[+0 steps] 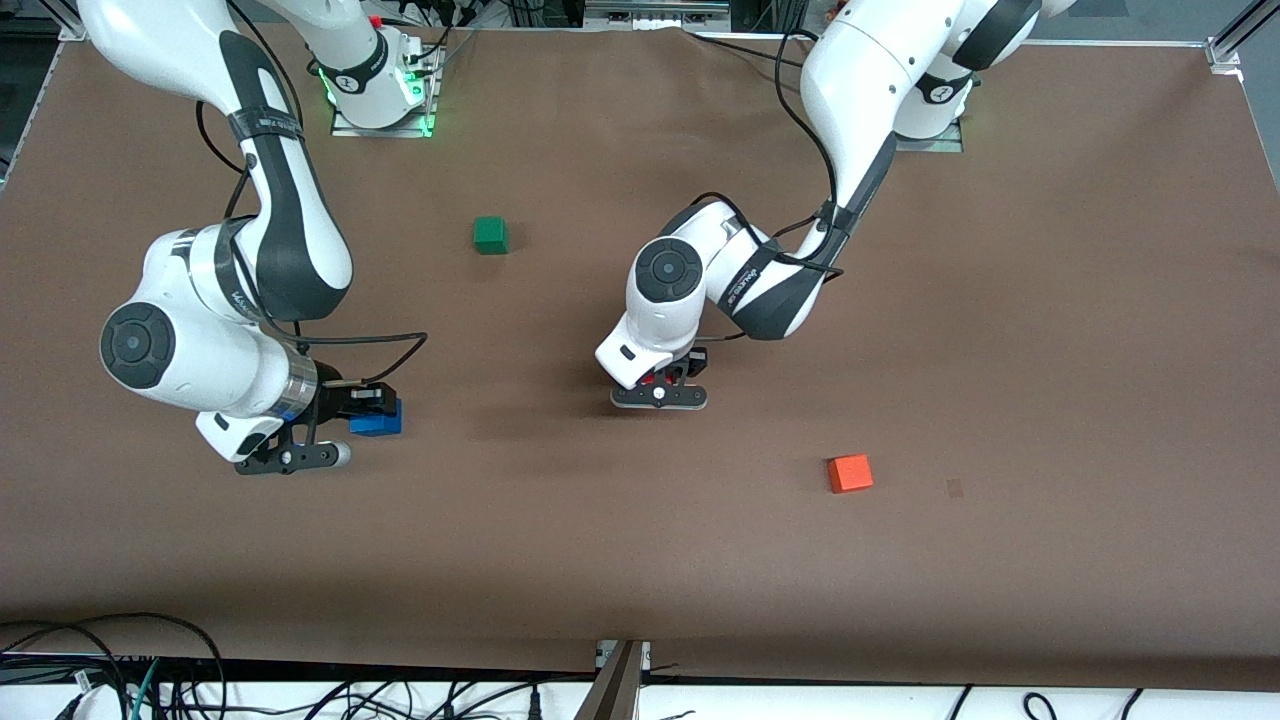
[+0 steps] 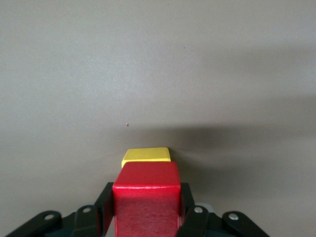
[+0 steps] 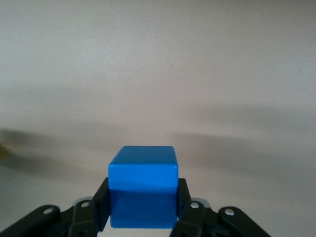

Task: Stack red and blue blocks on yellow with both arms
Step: 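Lower the red block onto the yellow block and open the left gripper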

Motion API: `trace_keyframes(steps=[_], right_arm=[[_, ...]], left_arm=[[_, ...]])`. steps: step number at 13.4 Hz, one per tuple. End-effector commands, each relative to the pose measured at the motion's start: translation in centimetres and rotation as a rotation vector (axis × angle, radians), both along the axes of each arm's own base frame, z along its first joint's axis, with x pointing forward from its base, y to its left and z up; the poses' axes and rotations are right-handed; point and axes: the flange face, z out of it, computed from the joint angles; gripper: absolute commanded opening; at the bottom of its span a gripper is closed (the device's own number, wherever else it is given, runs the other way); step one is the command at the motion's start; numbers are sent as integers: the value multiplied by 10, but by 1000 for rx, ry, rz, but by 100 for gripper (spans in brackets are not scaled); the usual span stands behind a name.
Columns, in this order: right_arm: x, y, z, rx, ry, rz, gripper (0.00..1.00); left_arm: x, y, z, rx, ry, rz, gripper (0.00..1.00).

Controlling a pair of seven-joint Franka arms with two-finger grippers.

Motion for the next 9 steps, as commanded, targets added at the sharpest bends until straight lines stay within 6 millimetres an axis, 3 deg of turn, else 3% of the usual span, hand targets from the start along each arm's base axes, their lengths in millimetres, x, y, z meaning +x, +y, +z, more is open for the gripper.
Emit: trace_keyframes(steps=[1,7,8,9], right_arm=[[4,4,5,20,-2,-15,30],[4,4,3,19,-1,-13,30],[4,4,4,19,-2,-13,30],[4,4,4,19,-2,-15,30]], left_arm=[[1,-3,-1,25,-8,2,27],[4,0,-1,32,-9,2,28],[4,1,-1,37,-12,1,38],[4,1,0,36,-13,4,99]])
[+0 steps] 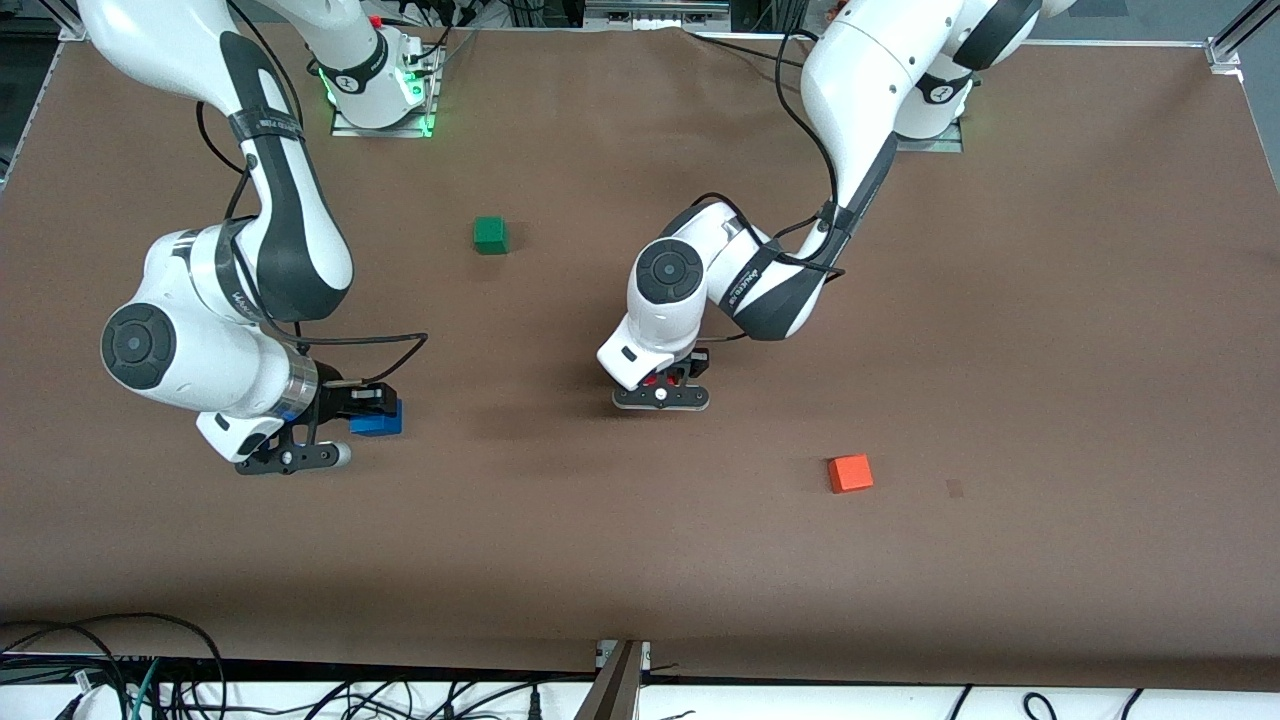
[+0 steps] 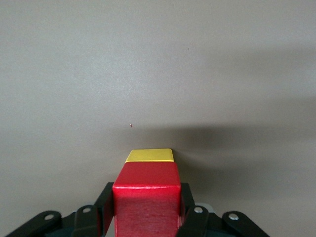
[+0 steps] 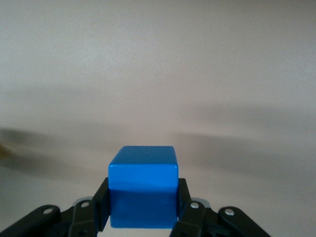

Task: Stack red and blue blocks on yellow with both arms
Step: 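Lower the red block onto the yellow block and open the left gripper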

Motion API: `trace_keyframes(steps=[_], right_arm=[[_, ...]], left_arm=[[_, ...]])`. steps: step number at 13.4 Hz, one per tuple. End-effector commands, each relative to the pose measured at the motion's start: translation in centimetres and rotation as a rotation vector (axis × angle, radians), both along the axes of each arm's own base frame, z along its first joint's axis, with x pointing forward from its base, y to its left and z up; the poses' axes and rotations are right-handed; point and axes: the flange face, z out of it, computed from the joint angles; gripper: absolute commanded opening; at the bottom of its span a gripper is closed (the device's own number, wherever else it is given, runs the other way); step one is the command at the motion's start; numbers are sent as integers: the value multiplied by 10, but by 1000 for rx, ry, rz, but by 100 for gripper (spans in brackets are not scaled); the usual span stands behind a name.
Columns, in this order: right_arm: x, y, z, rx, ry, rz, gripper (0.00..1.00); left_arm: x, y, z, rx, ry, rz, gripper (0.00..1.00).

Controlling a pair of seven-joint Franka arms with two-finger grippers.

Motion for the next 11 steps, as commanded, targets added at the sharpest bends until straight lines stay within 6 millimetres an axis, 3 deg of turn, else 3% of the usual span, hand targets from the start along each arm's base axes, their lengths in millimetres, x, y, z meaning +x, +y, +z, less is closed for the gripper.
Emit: trace_keyframes(steps=[1,2,4,6,8,9,11], right_arm=[[4,4,5,20,-3,-13,30],[4,3,4,19,-2,-15,30],[4,4,5,19,-3,-15,30],[4,5,5,19,-3,-13,30],[0,22,8,25,7,-40,30],[1,39,22,37,-1,-68,30],[-13,96,34,30,34,-107,30]], left_arm=[[3,-2,3,26,-15,1,100],[4,-1,6,31,-9,4,100],[9,1,32,53,13,13,100],[27,23,66,80,36,46,100],[56,73,94,88,55,114,100],[69,103,114,90,62,156,100],[88,167,175,83,40,158,100]])
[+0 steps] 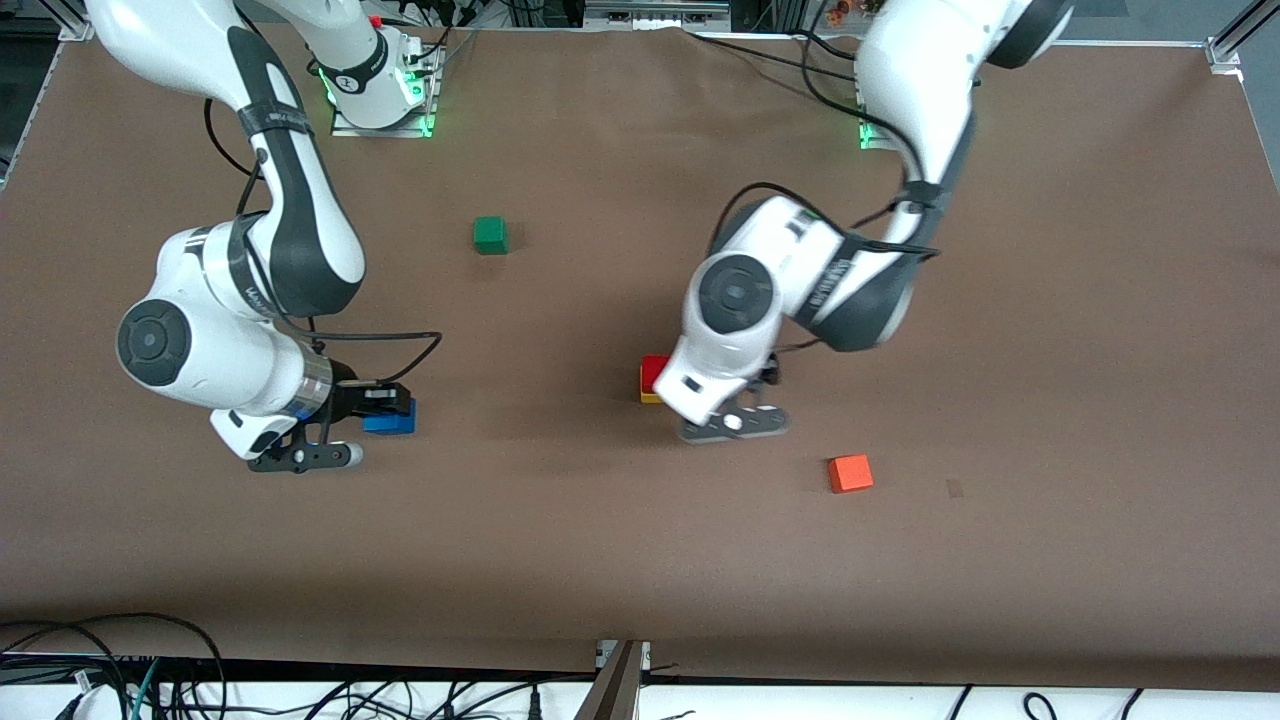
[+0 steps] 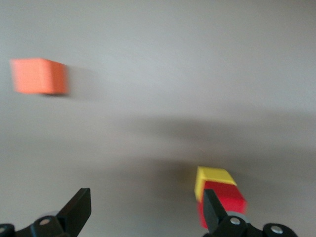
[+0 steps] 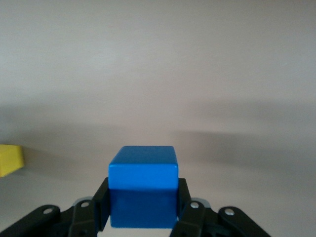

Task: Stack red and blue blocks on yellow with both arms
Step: 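Withdraw the left gripper while the right gripper carries blue toward the stack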

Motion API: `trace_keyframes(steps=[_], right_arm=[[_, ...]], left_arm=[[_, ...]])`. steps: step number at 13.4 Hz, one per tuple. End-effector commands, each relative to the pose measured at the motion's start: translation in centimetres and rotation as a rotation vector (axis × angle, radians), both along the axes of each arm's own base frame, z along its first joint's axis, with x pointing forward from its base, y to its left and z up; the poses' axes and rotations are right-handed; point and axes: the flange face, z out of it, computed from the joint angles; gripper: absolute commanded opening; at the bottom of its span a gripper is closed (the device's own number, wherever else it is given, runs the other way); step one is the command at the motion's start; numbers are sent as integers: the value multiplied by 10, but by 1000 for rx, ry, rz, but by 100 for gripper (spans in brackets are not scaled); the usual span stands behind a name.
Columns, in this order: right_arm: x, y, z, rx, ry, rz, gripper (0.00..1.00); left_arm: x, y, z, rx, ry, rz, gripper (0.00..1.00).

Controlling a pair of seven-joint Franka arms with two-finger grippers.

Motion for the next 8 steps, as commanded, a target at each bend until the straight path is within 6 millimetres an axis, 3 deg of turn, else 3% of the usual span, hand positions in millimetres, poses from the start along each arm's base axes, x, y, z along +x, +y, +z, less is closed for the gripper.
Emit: trace_keyframes(steps=[1,4,5,8], right_arm=[[-12,72,26,-5,8,-48,30],[-40,148,38,-10,-5,-66,30],[-49,174,42,-24,-31,-56,31],[-66,251,31,-53,-89,-24,31]], left_arm=[[19,93,75,3,4,-27,100],[30,202,127,-1,28,-85,100],[28,231,146,-4,22,-98,100],[12,320,189,-55,26,-139,100]])
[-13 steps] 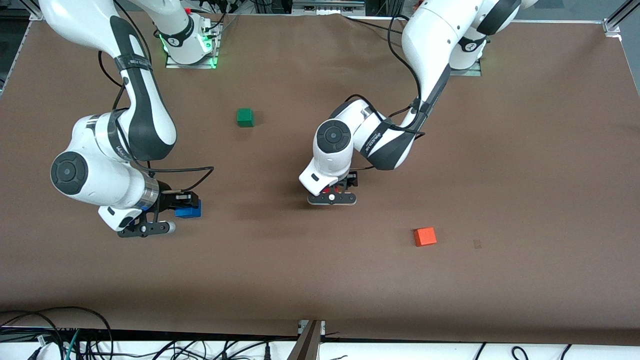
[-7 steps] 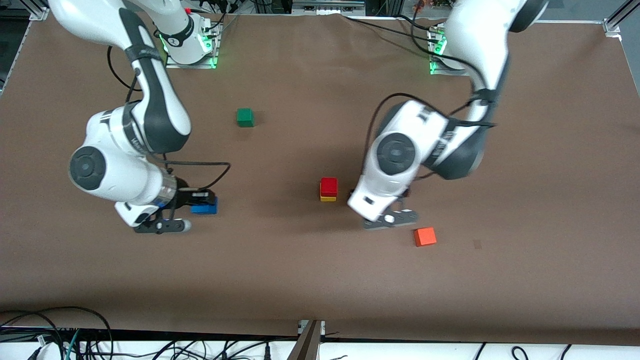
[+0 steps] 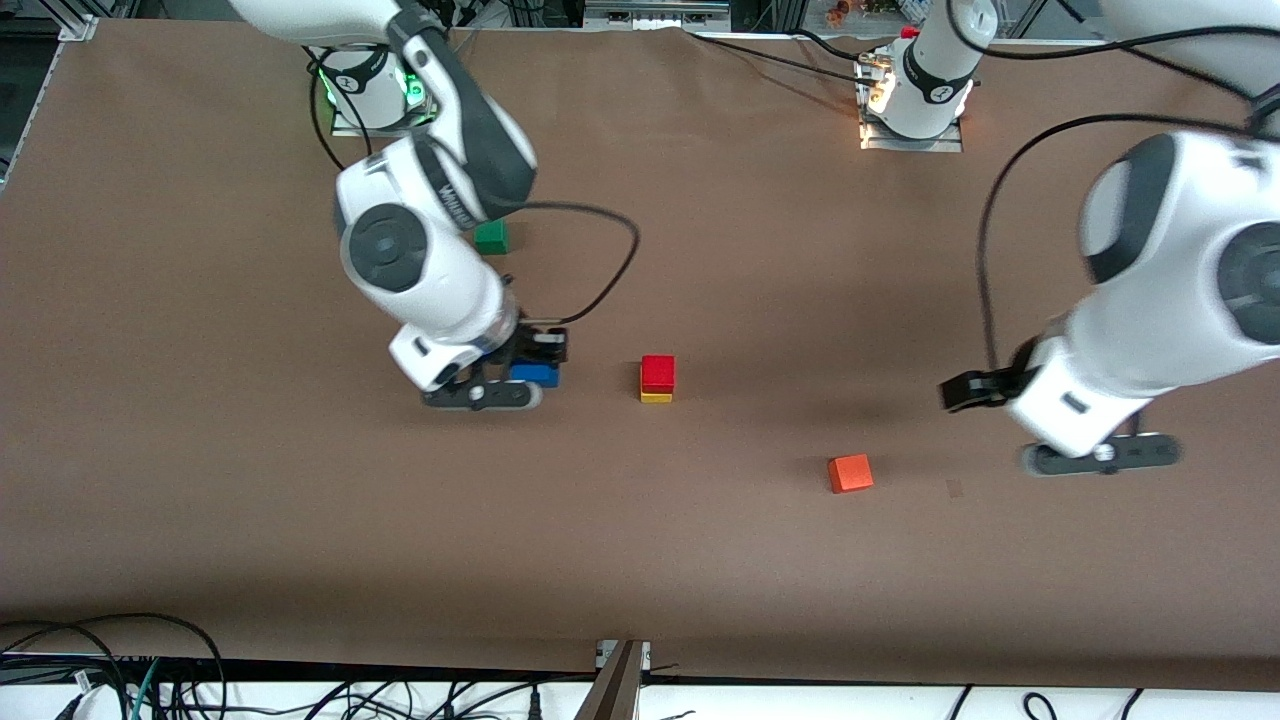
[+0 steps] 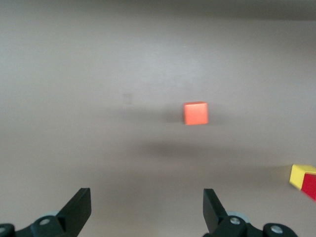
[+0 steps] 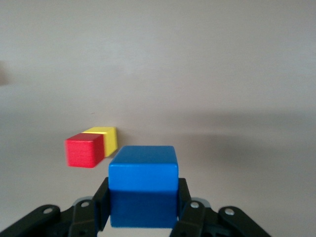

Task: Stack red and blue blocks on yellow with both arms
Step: 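Withdraw the left gripper while the right gripper carries blue toward the stack, then lower the blue block onto the red block with the right gripper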

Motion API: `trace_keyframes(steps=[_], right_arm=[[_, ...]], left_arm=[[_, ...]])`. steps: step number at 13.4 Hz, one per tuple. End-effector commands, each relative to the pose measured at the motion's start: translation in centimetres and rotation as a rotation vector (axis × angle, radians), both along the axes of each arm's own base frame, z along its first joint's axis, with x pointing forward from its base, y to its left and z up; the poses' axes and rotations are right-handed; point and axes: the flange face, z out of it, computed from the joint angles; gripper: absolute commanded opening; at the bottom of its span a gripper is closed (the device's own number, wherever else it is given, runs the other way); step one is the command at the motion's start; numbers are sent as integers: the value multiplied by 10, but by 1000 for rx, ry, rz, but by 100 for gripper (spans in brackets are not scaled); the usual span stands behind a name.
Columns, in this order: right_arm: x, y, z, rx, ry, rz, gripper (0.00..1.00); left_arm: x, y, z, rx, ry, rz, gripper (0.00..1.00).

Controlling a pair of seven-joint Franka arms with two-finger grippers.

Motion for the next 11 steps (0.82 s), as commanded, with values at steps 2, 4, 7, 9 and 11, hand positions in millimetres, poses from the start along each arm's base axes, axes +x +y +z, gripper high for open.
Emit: trace_keyframes(steps=[2,4,7,9,11], right_arm=[[-9,78,-28,-36,-61,9,31],[-22,106,-51,-57,-98,39,31],[-33,128,-72,-55,-134,42,31],[-33,129,-71,-52,-133,29,31],[-38,135,-76,-56,-130,21,31]], left_arm=[[-39,71,32,-36,25,-85,100],[-67,87,39,-25,44,-51,100],[-83,87,29,-38,74,2,100],[-79,92,23,-43,80,3,100],[-76,102,17,-49,89,23,100]])
